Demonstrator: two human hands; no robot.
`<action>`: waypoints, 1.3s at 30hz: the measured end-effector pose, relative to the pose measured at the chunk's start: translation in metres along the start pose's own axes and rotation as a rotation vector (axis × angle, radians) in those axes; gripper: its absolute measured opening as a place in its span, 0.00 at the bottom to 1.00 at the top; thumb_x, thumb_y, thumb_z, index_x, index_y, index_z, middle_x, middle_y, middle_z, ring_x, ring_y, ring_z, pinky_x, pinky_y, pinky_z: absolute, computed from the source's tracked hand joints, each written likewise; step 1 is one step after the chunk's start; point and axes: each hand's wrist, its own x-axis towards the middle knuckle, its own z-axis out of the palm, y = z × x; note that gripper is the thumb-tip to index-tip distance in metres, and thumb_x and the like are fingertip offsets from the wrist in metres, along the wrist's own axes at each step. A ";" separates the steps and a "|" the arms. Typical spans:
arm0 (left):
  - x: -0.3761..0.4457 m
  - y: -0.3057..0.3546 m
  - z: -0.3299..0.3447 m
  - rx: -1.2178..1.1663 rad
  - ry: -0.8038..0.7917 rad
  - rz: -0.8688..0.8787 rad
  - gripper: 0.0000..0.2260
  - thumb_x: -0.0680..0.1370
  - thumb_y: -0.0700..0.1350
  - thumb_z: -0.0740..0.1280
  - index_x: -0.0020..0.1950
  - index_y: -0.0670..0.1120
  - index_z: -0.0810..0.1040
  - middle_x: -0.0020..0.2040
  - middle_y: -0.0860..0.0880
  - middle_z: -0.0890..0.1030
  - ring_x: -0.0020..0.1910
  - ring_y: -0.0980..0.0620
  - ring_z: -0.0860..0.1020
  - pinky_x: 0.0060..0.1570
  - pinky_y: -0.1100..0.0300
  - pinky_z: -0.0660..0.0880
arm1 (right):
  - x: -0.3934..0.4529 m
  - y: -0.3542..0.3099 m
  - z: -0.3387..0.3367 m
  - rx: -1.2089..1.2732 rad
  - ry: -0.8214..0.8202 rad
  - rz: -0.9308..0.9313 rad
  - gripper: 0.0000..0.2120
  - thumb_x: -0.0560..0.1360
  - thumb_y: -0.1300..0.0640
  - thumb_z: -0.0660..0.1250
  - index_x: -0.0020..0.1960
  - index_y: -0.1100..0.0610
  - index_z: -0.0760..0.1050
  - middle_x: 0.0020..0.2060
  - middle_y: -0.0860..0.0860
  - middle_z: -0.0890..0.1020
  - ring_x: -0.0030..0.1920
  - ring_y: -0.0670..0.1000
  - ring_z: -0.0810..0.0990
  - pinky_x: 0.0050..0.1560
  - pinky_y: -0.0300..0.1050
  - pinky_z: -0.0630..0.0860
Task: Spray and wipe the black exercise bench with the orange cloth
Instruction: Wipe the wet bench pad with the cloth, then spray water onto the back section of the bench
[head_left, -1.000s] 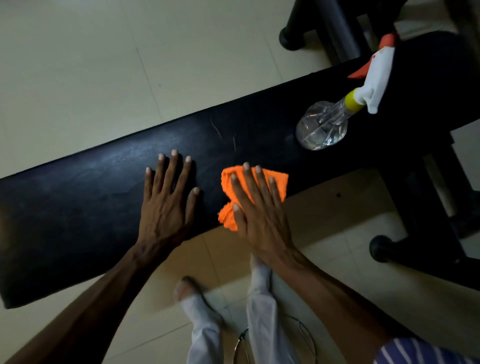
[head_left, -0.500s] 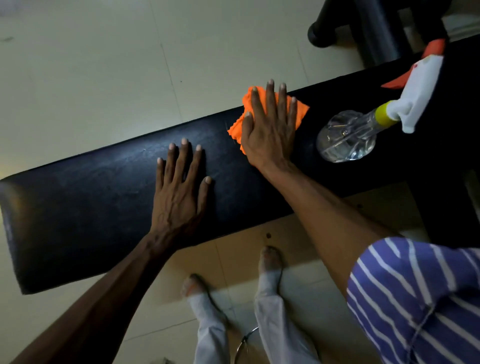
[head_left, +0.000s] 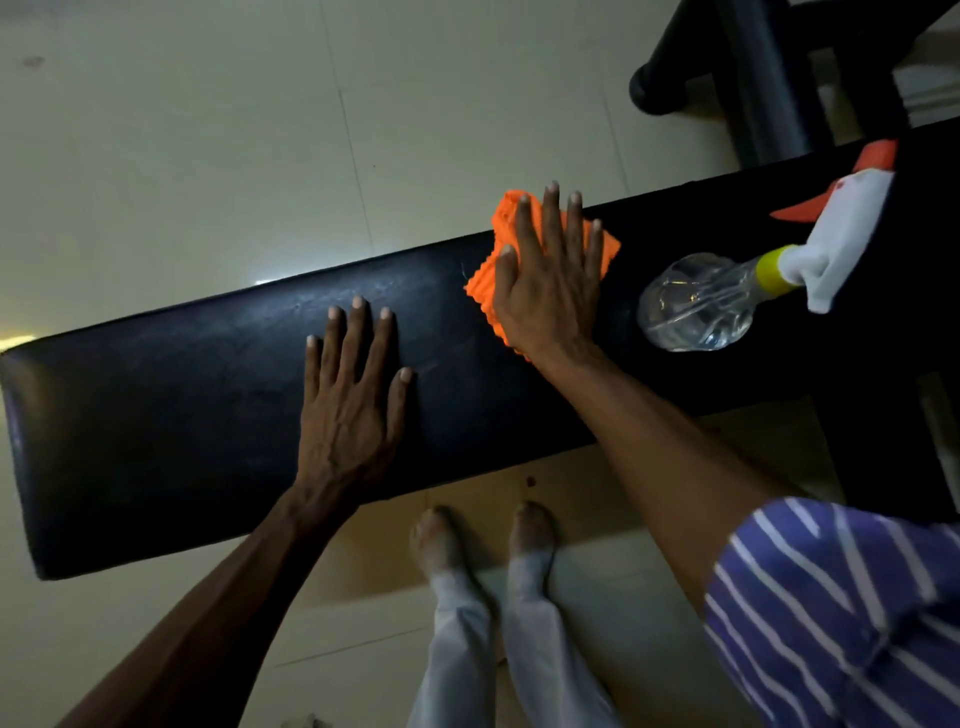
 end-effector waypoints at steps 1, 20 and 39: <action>0.000 -0.001 0.000 -0.003 0.000 0.007 0.28 0.86 0.56 0.51 0.86 0.49 0.53 0.86 0.45 0.50 0.86 0.45 0.45 0.84 0.43 0.45 | -0.003 -0.007 0.002 0.011 0.003 0.017 0.29 0.86 0.47 0.50 0.86 0.54 0.56 0.87 0.57 0.53 0.87 0.60 0.50 0.85 0.62 0.46; -0.005 0.022 -0.016 -0.108 -0.058 0.158 0.28 0.86 0.54 0.52 0.85 0.47 0.56 0.86 0.45 0.51 0.86 0.43 0.46 0.83 0.40 0.48 | -0.135 0.032 -0.003 -0.004 -0.107 -0.192 0.30 0.87 0.47 0.51 0.87 0.52 0.51 0.87 0.53 0.49 0.87 0.57 0.46 0.85 0.63 0.49; 0.036 0.176 -0.005 -0.156 -0.193 0.274 0.27 0.85 0.48 0.62 0.83 0.42 0.61 0.84 0.41 0.58 0.85 0.40 0.53 0.82 0.41 0.55 | -0.125 0.149 -0.123 0.643 0.158 0.281 0.12 0.79 0.46 0.74 0.54 0.53 0.81 0.51 0.48 0.83 0.53 0.48 0.83 0.55 0.55 0.82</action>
